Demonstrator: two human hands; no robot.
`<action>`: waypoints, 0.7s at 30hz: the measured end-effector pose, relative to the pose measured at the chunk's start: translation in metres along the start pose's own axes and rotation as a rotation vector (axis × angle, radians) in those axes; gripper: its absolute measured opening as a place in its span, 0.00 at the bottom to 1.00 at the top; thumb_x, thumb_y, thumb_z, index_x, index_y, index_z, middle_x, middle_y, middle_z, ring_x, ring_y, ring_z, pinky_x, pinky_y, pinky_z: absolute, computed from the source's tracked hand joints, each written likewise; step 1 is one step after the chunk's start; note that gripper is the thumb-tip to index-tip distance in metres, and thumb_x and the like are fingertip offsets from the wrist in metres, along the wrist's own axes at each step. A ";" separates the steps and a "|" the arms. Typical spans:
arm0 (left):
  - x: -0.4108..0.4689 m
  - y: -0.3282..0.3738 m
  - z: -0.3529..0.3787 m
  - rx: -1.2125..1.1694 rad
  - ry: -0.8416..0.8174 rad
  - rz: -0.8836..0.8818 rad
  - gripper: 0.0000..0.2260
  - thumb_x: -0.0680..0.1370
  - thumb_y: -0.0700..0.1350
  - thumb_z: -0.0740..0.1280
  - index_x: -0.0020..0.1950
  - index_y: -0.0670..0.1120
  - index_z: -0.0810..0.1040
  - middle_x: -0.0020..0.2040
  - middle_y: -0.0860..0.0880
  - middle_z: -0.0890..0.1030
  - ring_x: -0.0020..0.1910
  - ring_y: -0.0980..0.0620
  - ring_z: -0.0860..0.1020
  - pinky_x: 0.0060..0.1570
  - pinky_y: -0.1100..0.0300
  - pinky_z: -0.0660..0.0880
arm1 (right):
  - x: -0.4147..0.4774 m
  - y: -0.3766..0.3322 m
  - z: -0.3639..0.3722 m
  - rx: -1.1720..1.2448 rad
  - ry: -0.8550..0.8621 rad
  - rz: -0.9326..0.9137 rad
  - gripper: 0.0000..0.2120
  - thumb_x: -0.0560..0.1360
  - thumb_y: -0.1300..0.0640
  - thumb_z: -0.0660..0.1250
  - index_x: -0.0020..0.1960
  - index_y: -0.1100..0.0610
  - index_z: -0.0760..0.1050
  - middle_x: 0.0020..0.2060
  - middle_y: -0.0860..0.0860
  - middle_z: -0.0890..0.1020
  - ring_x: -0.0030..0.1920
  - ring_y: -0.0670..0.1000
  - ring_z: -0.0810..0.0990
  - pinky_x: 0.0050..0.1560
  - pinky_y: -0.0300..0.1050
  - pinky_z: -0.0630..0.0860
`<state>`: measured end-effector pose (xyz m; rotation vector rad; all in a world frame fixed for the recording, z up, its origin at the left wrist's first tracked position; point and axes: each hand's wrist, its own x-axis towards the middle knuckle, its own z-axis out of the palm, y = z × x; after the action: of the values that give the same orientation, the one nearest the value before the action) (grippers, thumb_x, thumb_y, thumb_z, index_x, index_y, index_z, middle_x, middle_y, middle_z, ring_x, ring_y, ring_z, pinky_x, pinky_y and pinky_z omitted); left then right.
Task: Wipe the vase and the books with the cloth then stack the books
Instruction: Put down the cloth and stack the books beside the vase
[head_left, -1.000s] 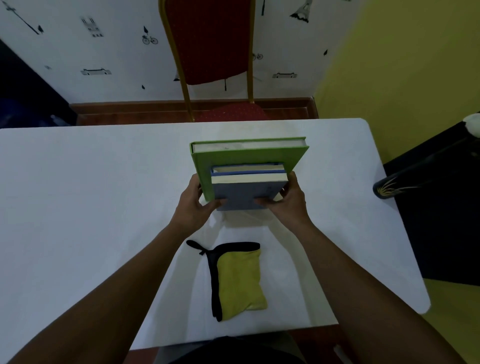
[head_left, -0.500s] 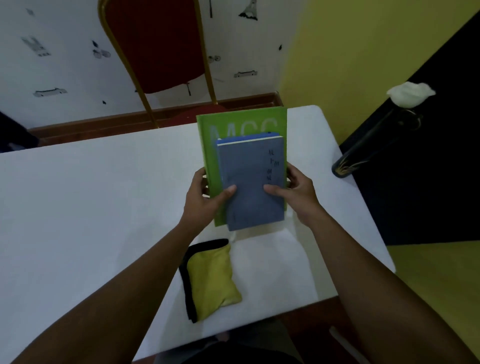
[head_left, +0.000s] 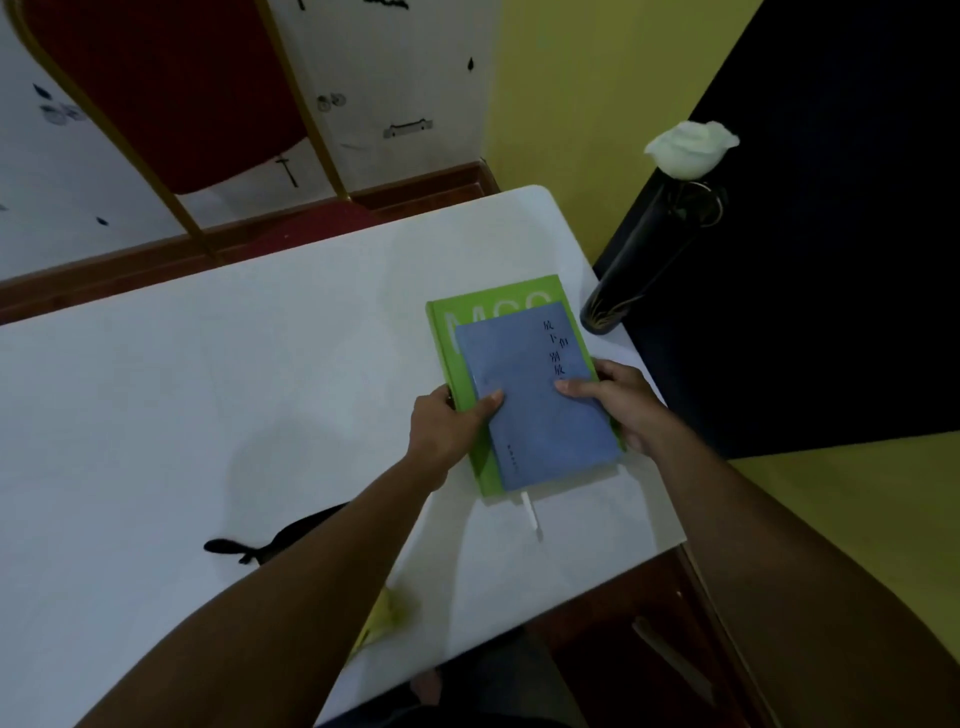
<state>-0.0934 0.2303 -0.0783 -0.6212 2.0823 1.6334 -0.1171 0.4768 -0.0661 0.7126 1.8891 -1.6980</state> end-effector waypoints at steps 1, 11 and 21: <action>0.000 0.000 0.005 0.021 0.006 0.001 0.23 0.71 0.59 0.78 0.60 0.47 0.84 0.52 0.50 0.87 0.45 0.56 0.85 0.37 0.63 0.81 | 0.004 0.001 -0.004 -0.025 0.000 0.017 0.22 0.66 0.57 0.83 0.58 0.57 0.84 0.52 0.54 0.89 0.52 0.59 0.88 0.61 0.64 0.81; 0.005 -0.011 0.017 0.237 0.052 0.066 0.23 0.75 0.57 0.75 0.60 0.41 0.83 0.52 0.44 0.85 0.46 0.47 0.84 0.44 0.54 0.82 | 0.022 0.000 -0.006 -0.284 0.060 -0.009 0.29 0.54 0.41 0.85 0.52 0.50 0.85 0.47 0.48 0.89 0.46 0.53 0.89 0.52 0.58 0.85; 0.006 -0.003 0.018 0.317 0.037 0.069 0.23 0.76 0.58 0.74 0.60 0.41 0.82 0.54 0.45 0.84 0.47 0.49 0.82 0.43 0.57 0.78 | 0.025 -0.008 -0.009 -0.386 0.093 -0.042 0.22 0.62 0.45 0.85 0.52 0.51 0.85 0.49 0.48 0.89 0.46 0.50 0.88 0.53 0.53 0.85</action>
<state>-0.0962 0.2469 -0.0881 -0.4795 2.3464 1.2922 -0.1411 0.4866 -0.0767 0.6076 2.2230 -1.2837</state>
